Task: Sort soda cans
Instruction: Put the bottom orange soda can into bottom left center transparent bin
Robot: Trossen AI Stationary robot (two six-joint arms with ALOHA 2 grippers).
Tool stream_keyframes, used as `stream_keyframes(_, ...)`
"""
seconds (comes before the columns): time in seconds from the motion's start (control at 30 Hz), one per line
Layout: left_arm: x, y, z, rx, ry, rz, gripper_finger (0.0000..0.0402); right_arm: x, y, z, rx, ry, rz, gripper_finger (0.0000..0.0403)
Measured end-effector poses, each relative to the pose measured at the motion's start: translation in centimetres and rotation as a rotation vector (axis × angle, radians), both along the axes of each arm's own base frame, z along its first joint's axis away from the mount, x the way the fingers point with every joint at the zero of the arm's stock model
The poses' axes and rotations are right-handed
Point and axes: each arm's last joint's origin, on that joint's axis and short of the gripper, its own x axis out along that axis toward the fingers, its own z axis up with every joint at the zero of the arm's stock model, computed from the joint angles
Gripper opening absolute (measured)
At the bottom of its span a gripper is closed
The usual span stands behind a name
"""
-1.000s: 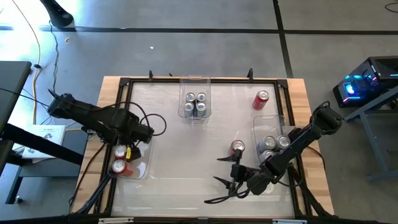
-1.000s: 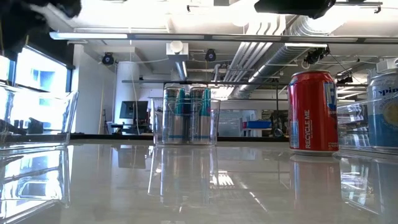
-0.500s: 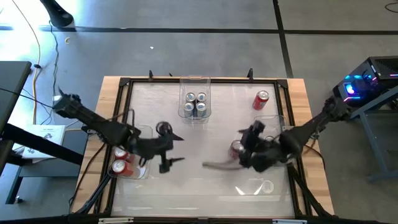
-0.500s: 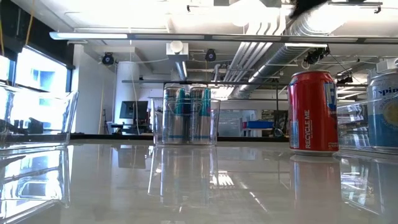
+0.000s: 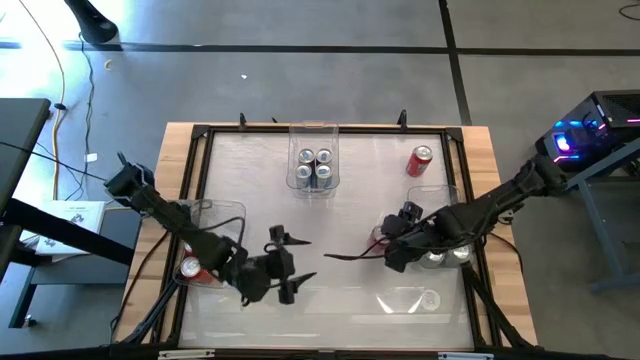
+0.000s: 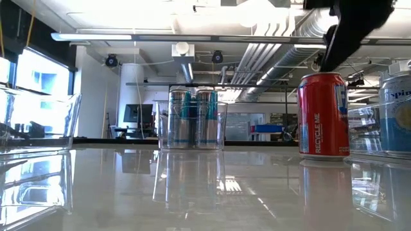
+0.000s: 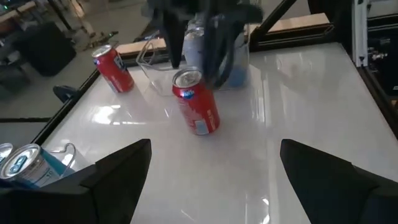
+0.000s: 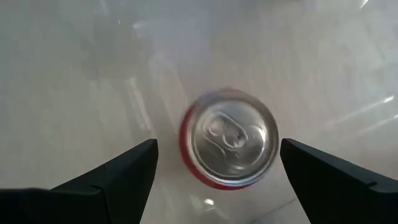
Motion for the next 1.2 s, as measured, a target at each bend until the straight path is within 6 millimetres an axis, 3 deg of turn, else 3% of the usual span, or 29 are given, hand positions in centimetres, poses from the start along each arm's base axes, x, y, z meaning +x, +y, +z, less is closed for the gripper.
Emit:
stream_keyframes(0.3,-1.7,-1.7,0.5,0.040,-0.043,0.013,0.0350,0.4,-1.4,-3.4,0.045,-0.006,0.003,0.0334)
stream_keyframes(0.43,-1.9,-1.7,0.8,0.045,-0.058,0.028,0.0350,0.9,-1.4,-3.8,0.058,-0.034,0.017,0.0322)
stream_keyframes(0.57,-2.1,-1.5,1.3,0.044,-0.067,0.029,0.0350,1.6,-1.1,-3.8,0.092,-0.085,0.046,0.0278)
stream_keyframes(0.67,-2.4,-1.3,1.8,0.036,-0.080,0.029,0.0350,2.9,-0.3,-4.0,0.143,-0.139,0.076,0.0277)
stream_keyframes(0.9,-3.8,-1.5,3.2,0.024,-0.100,-0.011,0.0350,9.1,3.3,-2.7,0.141,-0.253,0.234,0.0277)
stream_keyframes(1.2,-6.7,-1.3,4.3,-0.054,-0.072,-0.027,0.0350,17.7,7.4,-2.8,0.136,-0.241,0.467,0.0277)
